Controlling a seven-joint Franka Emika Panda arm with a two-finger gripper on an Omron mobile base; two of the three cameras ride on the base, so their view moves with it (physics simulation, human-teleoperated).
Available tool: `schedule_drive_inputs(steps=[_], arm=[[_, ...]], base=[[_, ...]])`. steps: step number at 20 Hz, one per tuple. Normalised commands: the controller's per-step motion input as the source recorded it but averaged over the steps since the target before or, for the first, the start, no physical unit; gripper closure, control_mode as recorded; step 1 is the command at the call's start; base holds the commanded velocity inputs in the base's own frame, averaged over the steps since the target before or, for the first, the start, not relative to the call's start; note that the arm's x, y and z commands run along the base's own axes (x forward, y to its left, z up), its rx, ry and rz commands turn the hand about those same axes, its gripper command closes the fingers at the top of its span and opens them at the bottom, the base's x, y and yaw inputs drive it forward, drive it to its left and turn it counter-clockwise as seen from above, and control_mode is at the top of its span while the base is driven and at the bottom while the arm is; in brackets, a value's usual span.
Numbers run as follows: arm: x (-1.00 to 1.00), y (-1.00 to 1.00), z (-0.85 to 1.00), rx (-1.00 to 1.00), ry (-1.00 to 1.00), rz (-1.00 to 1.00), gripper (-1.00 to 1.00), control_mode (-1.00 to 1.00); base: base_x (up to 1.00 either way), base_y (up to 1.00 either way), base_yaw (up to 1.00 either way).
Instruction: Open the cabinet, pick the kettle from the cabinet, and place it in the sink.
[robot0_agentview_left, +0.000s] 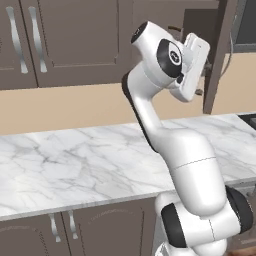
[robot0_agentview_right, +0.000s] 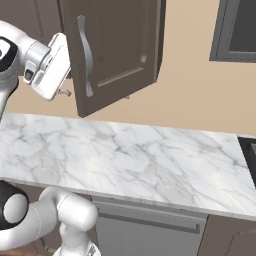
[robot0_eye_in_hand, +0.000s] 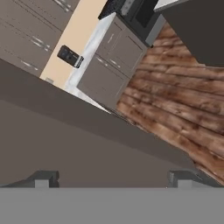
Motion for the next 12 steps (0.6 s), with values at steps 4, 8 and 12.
schedule_drive_inputs(steps=[4,8,12], arm=[[-0.36,-0.55,0.00,0.07,-0.04,0.00,-1.00,-1.00],[-0.22,-0.66,0.00,0.02,0.00,0.03,-1.00,-1.00],[-0.14,-0.69,0.00,0.00,-0.01,0.09,-1.00,-1.00]], base=[[0.00,0.00,0.00],[0.00,0.00,0.00],[0.00,0.00,0.00]])
